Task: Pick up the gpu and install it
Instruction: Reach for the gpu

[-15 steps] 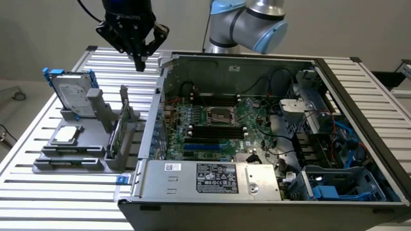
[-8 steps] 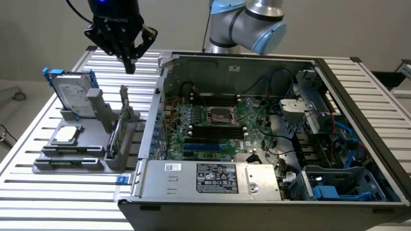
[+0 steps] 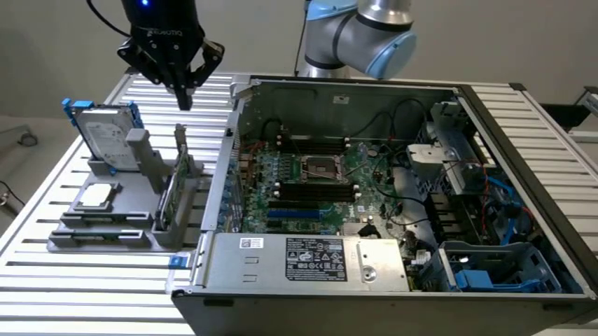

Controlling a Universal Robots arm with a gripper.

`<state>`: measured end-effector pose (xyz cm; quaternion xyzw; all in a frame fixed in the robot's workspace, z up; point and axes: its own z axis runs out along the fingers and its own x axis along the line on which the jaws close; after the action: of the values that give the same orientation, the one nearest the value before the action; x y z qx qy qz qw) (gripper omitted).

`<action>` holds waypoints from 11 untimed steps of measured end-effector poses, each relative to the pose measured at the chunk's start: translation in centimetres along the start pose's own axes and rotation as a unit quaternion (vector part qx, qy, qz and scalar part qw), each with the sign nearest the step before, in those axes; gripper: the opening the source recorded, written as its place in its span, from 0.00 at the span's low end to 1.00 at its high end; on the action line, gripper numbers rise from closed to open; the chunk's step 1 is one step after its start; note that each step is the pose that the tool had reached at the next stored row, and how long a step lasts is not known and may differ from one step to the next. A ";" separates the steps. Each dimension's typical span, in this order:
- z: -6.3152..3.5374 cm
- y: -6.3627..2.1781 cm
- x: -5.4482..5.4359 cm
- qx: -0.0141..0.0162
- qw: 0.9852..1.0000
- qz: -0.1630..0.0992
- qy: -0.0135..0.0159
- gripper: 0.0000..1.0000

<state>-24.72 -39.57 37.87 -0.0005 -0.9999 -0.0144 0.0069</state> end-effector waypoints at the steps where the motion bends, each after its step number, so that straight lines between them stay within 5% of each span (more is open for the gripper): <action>1: 0.06 0.00 0.1 0.001 1.000 -0.002 0.000 0.11; 6: 0.30 -0.01 0.7 0.007 1.000 -0.013 0.000 0.11; 11: 0.51 -0.02 1.7 0.019 1.000 -0.020 0.001 0.11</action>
<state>-26.47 -39.57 37.38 0.0194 -0.9998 0.0043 0.0073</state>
